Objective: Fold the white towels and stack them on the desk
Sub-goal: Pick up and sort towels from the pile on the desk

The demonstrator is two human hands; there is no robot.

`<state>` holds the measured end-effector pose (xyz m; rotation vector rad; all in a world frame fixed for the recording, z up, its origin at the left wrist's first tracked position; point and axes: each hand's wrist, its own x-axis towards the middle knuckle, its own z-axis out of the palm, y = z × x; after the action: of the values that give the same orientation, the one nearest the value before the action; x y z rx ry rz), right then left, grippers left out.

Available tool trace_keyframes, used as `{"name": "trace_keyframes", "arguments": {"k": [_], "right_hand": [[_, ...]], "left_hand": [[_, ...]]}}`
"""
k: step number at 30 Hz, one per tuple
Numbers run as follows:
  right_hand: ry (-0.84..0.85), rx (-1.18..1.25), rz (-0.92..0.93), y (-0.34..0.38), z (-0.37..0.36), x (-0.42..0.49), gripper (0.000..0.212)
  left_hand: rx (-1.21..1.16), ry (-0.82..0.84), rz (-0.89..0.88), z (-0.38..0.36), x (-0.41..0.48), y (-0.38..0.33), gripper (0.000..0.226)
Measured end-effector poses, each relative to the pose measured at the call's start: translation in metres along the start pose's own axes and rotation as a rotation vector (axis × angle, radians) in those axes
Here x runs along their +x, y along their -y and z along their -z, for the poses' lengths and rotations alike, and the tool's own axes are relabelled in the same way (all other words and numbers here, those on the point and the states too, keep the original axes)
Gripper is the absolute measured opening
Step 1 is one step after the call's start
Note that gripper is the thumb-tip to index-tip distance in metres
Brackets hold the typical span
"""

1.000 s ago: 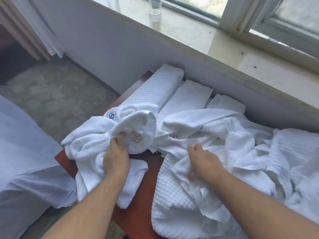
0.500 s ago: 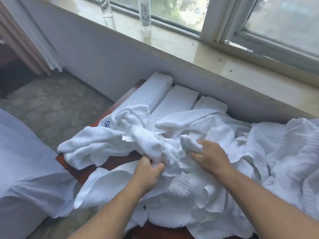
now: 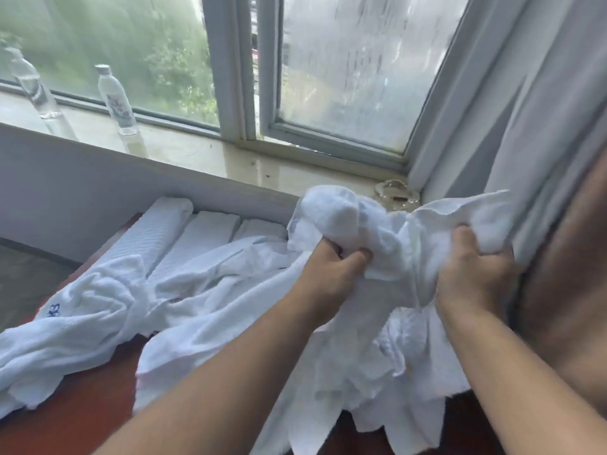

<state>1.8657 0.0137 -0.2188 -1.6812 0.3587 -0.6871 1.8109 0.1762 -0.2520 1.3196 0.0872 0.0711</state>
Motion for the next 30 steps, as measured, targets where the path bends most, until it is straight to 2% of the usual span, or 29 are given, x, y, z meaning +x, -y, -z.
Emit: {"name": "trace_keyframes", "arguments": {"k": [1,2,4,6,8,9,11,13,15,18,20,22,25,28,30], "right_hand": [[-0.078,0.022,0.006,0.001,0.011,0.013,0.026],[-0.129,0.016,-0.007,-0.001,0.020,0.026,0.042],[-0.126,-0.051,-0.067,-0.012,0.038,0.051,0.069],[0.036,-0.157,-0.135,-0.033,0.049,0.064,0.070],[0.283,-0.314,-0.336,-0.058,0.051,0.062,0.067],[0.385,-0.385,-0.434,-0.070,0.051,0.059,0.067],[0.422,-0.551,-0.494,-0.086,0.050,0.048,0.072],[0.287,-0.706,-0.376,-0.083,0.045,0.038,0.070],[0.193,-0.734,-0.146,-0.072,0.034,0.024,0.065],[0.257,-0.662,0.186,-0.047,0.005,-0.004,0.062],[0.320,-0.597,0.380,-0.033,-0.018,-0.027,0.054],[0.459,-0.467,0.519,-0.028,-0.043,-0.053,0.042],[0.887,-0.372,0.496,-0.031,-0.085,-0.101,0.037],[1.296,-0.519,0.486,-0.049,-0.126,-0.152,0.055],[1.461,-0.632,0.541,-0.062,-0.150,-0.185,0.071]], "left_hand": [[-0.060,0.052,-0.005,-0.023,0.011,-0.003,0.039],[-0.111,0.103,-0.009,-0.043,0.021,-0.004,0.038],[-0.131,0.182,0.024,-0.078,0.041,-0.001,0.038],[0.043,0.186,0.072,-0.096,0.058,0.017,0.038],[0.422,0.158,0.142,-0.094,0.068,0.041,0.046],[0.536,0.145,0.186,-0.088,0.068,0.052,0.054],[0.492,0.123,0.219,-0.069,0.065,0.068,0.060],[0.380,0.070,0.231,-0.048,0.064,0.069,0.055],[0.335,0.010,0.240,-0.021,0.061,0.065,0.047],[0.479,-0.089,0.175,0.036,0.045,0.054,0.044],[0.548,-0.185,0.156,0.082,0.026,0.050,0.047],[0.550,-0.311,0.179,0.131,0.001,0.048,0.049],[0.601,-0.523,0.221,0.199,-0.042,0.046,0.051],[0.852,-0.723,0.240,0.258,-0.081,0.045,0.058],[1.090,-0.831,0.294,0.291,-0.103,0.046,0.071]]}}
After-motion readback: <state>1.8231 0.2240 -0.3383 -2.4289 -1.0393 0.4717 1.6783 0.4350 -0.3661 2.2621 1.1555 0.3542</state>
